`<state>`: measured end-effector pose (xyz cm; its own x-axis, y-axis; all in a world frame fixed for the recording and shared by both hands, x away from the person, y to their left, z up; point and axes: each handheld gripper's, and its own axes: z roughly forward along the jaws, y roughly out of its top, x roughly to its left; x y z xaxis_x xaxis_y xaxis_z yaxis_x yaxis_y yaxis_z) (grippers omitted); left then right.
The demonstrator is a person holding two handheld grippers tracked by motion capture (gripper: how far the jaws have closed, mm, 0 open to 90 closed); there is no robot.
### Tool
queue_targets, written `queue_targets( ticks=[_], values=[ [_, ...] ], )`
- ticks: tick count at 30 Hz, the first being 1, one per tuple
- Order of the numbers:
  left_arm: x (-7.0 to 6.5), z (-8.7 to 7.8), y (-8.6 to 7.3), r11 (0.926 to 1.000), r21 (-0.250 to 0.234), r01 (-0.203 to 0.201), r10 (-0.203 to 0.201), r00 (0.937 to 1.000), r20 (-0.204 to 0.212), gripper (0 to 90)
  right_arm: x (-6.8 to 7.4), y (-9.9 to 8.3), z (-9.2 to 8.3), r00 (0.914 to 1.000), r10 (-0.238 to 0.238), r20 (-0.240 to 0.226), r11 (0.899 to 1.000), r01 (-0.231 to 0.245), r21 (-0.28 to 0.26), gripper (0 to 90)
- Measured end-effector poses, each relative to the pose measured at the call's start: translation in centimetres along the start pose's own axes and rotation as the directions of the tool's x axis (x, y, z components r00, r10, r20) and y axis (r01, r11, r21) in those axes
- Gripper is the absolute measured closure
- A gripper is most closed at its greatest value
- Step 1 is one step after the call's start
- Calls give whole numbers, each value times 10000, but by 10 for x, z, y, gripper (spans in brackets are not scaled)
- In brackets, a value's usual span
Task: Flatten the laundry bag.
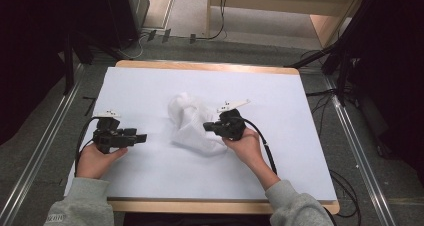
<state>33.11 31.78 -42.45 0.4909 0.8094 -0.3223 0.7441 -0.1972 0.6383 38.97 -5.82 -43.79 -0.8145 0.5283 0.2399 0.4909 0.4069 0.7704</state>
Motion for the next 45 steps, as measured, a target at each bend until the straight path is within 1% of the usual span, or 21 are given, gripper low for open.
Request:
queue_targets(
  ticks=[1,4,7,9,11,14,15,16,18,26,28,29,31,34,36,37,39,42,43,44,45],
  values=[
    [2,-1,0,10000,-38,35,-35,10000,-2,396,0,0,0,10000,0,0,10000,0,0,900],
    [7,-6,0,9996,-191,190,-191,9998,-29,396,7,-1,3,9998,-160,-122,9998,161,129,900],
    [11,-7,0,9992,-258,312,-313,9995,-35,397,18,-3,8,9991,-329,-249,9988,338,359,900],
    [12,-7,1,9991,-300,290,-291,9996,-36,397,23,-4,11,9982,-497,-325,9979,510,401,900],
    [12,-6,3,9988,-378,318,-319,9995,-11,397,29,-5,14,9975,-550,-437,9974,569,438,900],
    [12,-5,4,9989,-362,294,-295,9996,-22,397,38,-6,18,9956,-713,-607,9962,741,462,900],
    [12,-5,4,9990,-345,279,-280,9996,-19,397,38,-6,18,9956,-713,-607,9962,741,462,900],
    [12,-5,5,9989,-369,276,-277,9996,-15,397,46,-7,20,9942,-812,-710,9949,852,540,900],
    [12,-5,5,9988,-392,277,-277,9996,-2,398,50,-9,23,9927,-915,-788,9936,963,587,900],
    [17,-9,6,9975,-610,367,-368,9993,-14,397,63,-17,25,9885,-1009,-1124,9898,1112,892,900],
    [17,-10,7,9969,-696,365,-366,9993,-6,397,69,-19,22,9862,-1045,-1283,9881,1176,989,896],
    [17,-11,8,9968,-716,357,-357,9994,17,397,69,-18,20,9861,-1108,-1239,9881,1227,929,893],
    [13,-10,10,9968,-750,290,-282,9995,120,397,68,-17,13,9873,-1183,-1059,9894,1263,722,886],
    [8,-8,12,9972,-734,166,-148,9996,255,396,61,-16,6,9901,-1169,-777,9906,1218,618,878],
    [3,-7,14,9977,-682,-46,70,9994,352,394,53,-16,0,9938,-964,-558,9934,995,571,867],
    [0,-6,15,9978,-640,-155,180,9991,382,393,43,-17,-5,9959,-862,-291,9942,878,627,857],
    [-5,-5,17,9976,-628,-298,328,9984,462,388,33,-18,-9,9974,-716,12,9954,714,640,840],
    [-12,-1,20,9966,-654,-504,543,9968,587,370,17,-19,-14,9987,-342,390,9977,318,603,817],
    [-14,1,21,9966,-582,-580,619,9959,662,370,17,-19,-14,9987,-342,390,9977,318,603,817],
    [-17,7,23,9963,-552,-654,695,9947,755,352,6,-20,-14,9979,-134,628,9977,91,675,810],
    [-17,7,23,9963,-552,-654,695,9947,755,349,6,-20,-14,9979,-134,628,9977,91,675,810]
  ],
)
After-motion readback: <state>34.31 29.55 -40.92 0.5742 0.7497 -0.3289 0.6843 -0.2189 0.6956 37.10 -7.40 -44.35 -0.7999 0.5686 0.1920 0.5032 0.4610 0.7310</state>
